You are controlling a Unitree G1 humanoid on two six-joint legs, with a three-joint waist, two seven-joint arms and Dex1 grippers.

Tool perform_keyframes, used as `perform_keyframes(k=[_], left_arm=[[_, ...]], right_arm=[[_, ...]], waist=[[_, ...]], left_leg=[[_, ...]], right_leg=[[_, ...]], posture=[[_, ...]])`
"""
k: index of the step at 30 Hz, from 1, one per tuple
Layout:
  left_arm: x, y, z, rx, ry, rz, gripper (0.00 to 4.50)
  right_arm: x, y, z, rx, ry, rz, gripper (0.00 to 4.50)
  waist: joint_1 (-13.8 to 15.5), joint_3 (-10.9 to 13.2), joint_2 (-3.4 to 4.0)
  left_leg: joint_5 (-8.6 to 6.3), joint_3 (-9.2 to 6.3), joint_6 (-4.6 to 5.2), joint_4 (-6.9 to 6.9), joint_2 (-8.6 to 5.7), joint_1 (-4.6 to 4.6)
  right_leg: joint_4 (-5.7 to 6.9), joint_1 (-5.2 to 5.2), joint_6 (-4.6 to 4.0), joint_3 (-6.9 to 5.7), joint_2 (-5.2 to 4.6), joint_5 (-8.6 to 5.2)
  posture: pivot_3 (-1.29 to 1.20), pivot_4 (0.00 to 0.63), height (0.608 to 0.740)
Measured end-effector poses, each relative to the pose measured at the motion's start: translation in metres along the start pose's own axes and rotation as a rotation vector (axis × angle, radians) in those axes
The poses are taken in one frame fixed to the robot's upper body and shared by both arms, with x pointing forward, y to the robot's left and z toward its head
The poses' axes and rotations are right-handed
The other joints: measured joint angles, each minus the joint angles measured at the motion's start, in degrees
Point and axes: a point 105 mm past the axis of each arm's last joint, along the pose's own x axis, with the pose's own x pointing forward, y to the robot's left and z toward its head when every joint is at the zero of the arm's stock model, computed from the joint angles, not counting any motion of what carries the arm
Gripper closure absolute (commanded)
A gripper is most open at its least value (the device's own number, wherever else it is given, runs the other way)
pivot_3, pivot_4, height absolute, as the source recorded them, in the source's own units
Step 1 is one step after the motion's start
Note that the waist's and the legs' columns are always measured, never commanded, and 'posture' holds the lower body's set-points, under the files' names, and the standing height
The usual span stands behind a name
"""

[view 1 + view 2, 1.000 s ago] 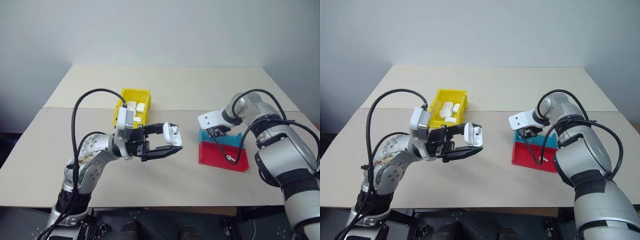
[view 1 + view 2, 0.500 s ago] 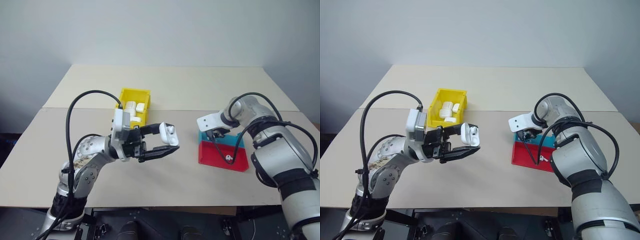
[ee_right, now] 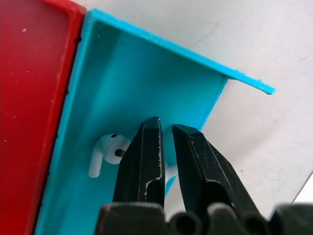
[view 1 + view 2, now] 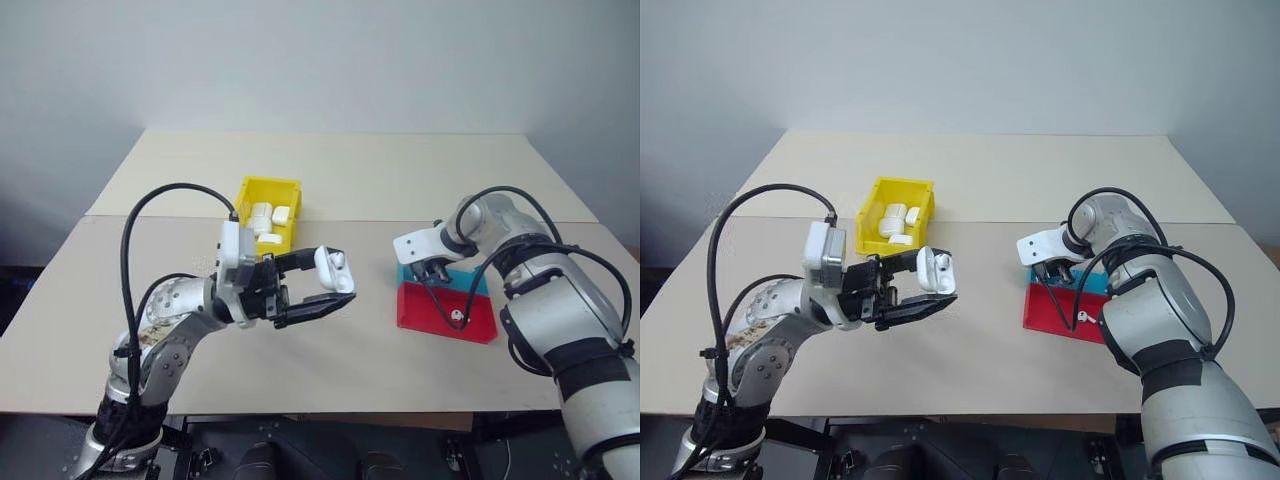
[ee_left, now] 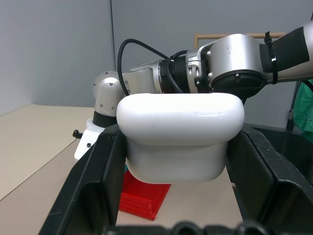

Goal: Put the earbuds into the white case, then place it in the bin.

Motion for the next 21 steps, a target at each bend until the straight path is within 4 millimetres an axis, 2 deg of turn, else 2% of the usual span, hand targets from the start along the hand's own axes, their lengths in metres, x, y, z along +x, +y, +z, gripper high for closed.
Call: perform_keyframes(k=[13,16,19,21], left_arm=[[-0.001,0.0,0.002,0.0,0.0,-0.002,1.7],[-0.001,0.0,0.002,0.003,-0.001,-0.009,1.7],[0.0,0.0,0.004,0.009,-0.003,-0.014,1.7],[0.0,0.0,0.004,0.01,-0.004,-0.016,1.7]], right_arm=[[-0.007,-0.003,0.007,0.077,-0.084,0.003,3.51],[-0.02,-0.008,0.003,0.072,-0.085,-0.003,3.02],[-0.033,-0.01,-0.003,0.057,-0.077,-0.003,2.1],[-0.034,-0.007,-0.007,0.061,-0.069,0.011,2.1]], waist=[[0.0,0.0,0.03],[0.0,0.0,0.07],[0.0,0.0,0.07],[0.0,0.0,0.07]], left_leg=[[0.0,0.02,0.0,-0.01,0.0,0.02],[0.0,0.02,0.0,-0.02,0.0,0.02],[0.0,0.02,0.0,-0.02,0.0,0.02],[0.0,0.03,0.0,-0.02,0.0,0.02]], right_leg=[[-0.01,0.0,0.0,0.0,0.0,0.0],[-0.01,0.0,0.0,0.0,0.0,0.0],[-0.02,0.0,0.0,0.0,0.0,0.0],[-0.02,0.01,0.0,0.01,0.0,0.0]], posture=[[0.0,0.15,0.74],[0.0,0.15,0.74],[0.0,0.15,0.74],[0.0,0.15,0.74]])
